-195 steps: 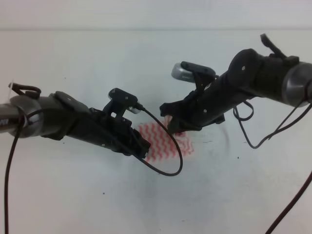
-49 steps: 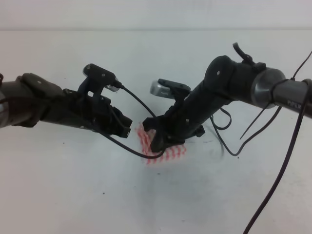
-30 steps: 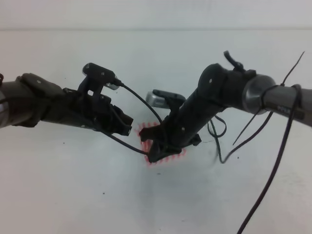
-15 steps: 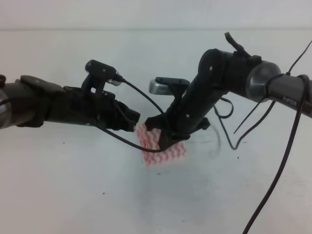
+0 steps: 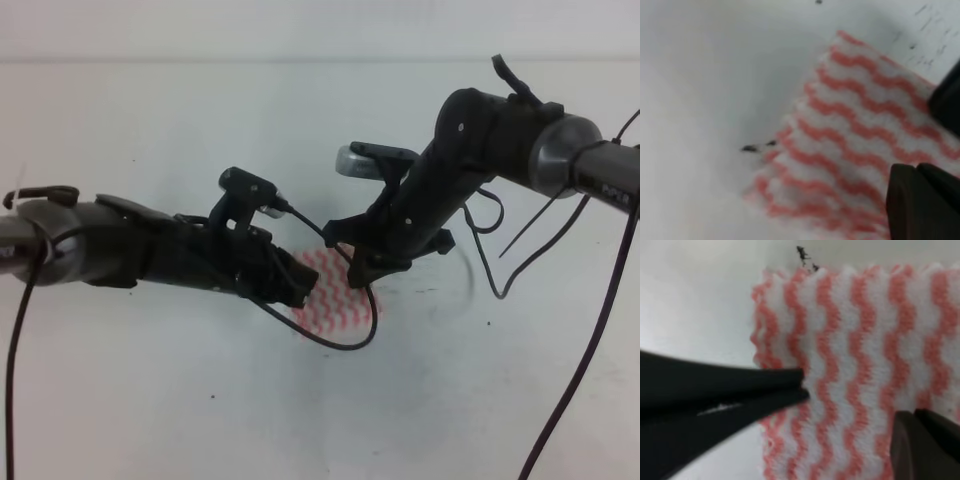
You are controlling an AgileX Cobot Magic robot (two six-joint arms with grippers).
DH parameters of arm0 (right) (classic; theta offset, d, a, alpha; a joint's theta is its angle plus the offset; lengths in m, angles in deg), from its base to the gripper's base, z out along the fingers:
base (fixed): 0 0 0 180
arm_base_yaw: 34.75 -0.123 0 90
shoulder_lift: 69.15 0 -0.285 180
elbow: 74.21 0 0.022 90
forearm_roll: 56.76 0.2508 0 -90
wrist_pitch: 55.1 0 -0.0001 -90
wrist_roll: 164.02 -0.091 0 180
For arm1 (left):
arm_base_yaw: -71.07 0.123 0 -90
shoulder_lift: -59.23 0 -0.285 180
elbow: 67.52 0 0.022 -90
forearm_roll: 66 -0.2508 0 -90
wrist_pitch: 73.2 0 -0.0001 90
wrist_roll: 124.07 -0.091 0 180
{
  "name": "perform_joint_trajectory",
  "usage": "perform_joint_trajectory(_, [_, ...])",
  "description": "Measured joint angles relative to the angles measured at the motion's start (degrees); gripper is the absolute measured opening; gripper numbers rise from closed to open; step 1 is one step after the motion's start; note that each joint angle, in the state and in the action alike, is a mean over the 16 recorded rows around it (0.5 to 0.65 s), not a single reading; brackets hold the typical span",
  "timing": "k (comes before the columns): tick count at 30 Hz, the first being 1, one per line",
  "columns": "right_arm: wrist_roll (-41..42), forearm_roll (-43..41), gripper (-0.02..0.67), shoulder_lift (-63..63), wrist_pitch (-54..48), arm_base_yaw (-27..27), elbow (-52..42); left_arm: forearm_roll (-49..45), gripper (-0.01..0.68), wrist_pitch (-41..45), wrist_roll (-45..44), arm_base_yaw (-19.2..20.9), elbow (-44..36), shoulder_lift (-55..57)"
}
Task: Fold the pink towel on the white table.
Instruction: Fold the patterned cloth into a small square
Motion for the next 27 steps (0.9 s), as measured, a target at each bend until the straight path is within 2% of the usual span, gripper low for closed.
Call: perform_joint_trajectory(27, [0.2, 0.5, -0.018, 0.0, 0.6, 0.1, 0.0, -3.5, -0.006, -9.8, 2.4, -0.5, 0.0, -1.4])
